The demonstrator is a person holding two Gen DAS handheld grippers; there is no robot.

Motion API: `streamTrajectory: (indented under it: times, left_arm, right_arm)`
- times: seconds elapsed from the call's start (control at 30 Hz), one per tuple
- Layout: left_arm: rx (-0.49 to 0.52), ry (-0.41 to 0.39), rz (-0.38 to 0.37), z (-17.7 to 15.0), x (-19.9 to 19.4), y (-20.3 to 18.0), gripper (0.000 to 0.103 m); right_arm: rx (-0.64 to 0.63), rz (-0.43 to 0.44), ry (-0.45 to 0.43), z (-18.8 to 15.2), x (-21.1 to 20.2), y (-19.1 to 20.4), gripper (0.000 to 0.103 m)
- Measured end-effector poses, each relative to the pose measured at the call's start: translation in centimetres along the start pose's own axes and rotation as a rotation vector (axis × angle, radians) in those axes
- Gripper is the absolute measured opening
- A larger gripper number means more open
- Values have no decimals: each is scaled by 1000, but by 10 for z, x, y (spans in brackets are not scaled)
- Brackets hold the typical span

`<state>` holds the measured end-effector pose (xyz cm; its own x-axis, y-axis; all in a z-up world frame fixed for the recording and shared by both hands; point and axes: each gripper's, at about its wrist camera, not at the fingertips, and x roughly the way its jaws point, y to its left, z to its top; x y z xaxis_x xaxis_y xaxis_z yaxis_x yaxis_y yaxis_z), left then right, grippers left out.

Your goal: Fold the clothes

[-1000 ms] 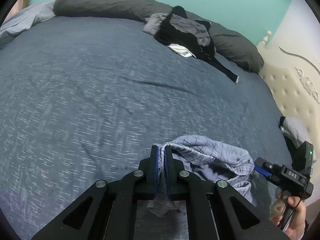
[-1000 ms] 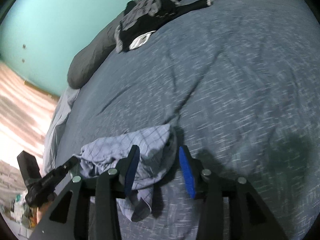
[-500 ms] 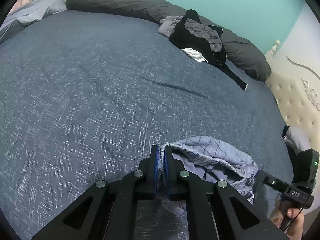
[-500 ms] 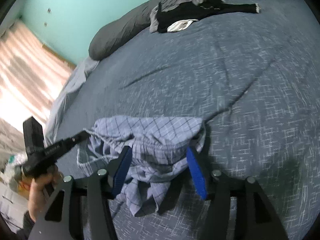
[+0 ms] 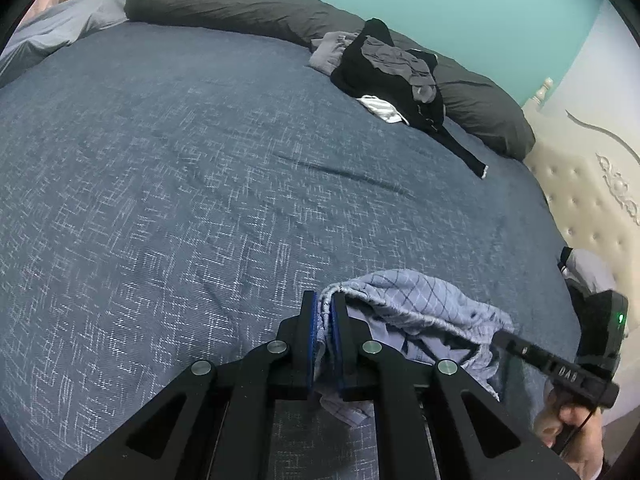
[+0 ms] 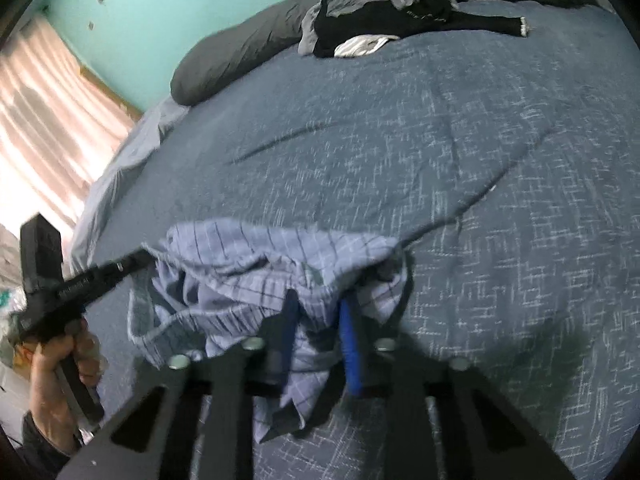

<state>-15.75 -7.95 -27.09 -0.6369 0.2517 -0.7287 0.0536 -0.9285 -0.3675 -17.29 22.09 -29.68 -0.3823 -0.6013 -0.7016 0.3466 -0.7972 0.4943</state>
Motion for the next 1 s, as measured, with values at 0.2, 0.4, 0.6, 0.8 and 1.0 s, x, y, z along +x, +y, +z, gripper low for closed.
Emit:
streamTrajectory:
  times: [0.2,0.4,0.6,0.8,1.0]
  left_arm:
    - [35,0,0,0,-2,-6,9]
    - [76,18,-35,-4,0,-18,19]
    - [101,39,-44,-7,7,-24,21]
    - [111,42,-34,-8,12,-25,21]
    - [112,36,-13,-6,17,-24,15]
  right_arm:
    - [-5,27,-76,12,-19,4,8]
    - [86,98,-168,33,-34,-10,8]
    - [211,165,-171,39,-29,-36,8]
    - [324,182,-131,37,-5,-55,11]
    - [271,65,-144,40,-19,-49,31]
